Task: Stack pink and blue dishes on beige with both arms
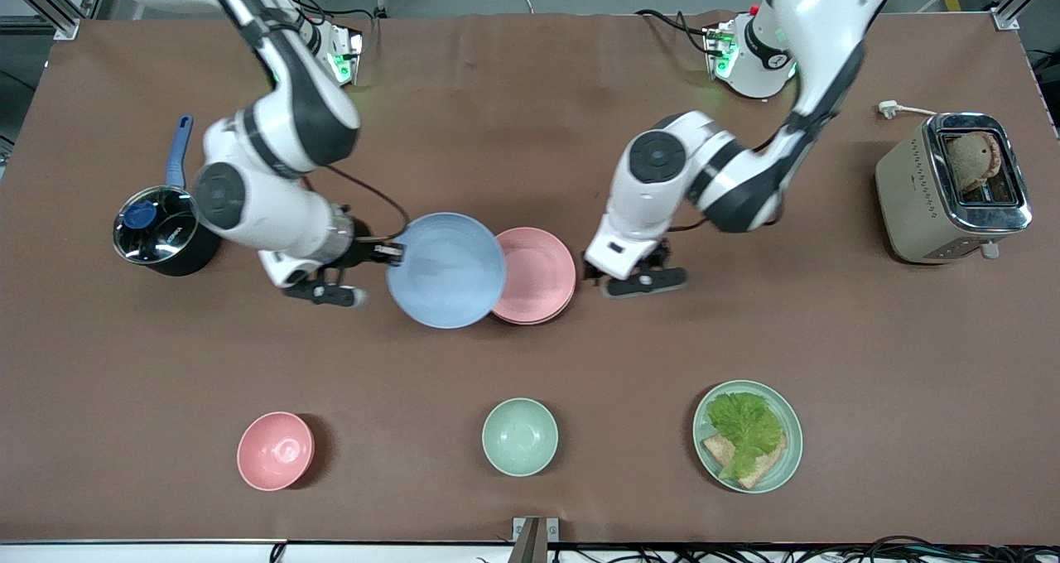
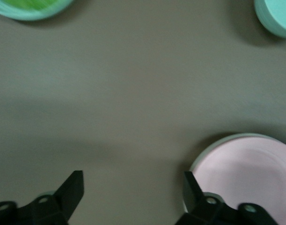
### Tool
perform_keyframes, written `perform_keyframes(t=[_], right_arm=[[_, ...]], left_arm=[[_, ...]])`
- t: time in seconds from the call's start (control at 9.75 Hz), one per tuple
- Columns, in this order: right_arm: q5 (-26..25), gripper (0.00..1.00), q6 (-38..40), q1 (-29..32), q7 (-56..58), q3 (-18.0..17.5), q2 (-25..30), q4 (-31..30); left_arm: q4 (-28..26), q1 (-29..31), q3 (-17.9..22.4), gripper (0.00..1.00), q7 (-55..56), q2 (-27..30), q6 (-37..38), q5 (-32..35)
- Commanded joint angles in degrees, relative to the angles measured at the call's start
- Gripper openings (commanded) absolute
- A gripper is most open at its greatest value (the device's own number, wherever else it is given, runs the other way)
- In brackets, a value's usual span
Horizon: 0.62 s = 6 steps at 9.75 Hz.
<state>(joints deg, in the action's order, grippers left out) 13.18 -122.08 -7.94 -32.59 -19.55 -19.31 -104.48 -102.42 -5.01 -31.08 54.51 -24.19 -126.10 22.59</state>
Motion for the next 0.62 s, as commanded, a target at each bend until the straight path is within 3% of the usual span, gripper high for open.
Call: perform_keyframes(t=[0.0,0.21,0.51], right_arm=[[-1.4,0.01,-6.6,-2.9,-6.8,-2.0,-3.5,-1.1],[-1.4,0.02,-14.2,-6.4,-8.1,-2.1,-8.4,-2.0],[-3.2,0.02,-19.3,-7.0,-8.6,-2.2,-8.8,-6.6]], left_arm=[[-3.3,1.1,5.4,1.0,-8.4,6.1,1.5,-0.8],[-3.3,0.4,12.7,1.0,-14.9,12.4,3.7,-7.4],[0.0,-0.3,22.6,1.0,-35.1,20.0,11.5,-16.5]])
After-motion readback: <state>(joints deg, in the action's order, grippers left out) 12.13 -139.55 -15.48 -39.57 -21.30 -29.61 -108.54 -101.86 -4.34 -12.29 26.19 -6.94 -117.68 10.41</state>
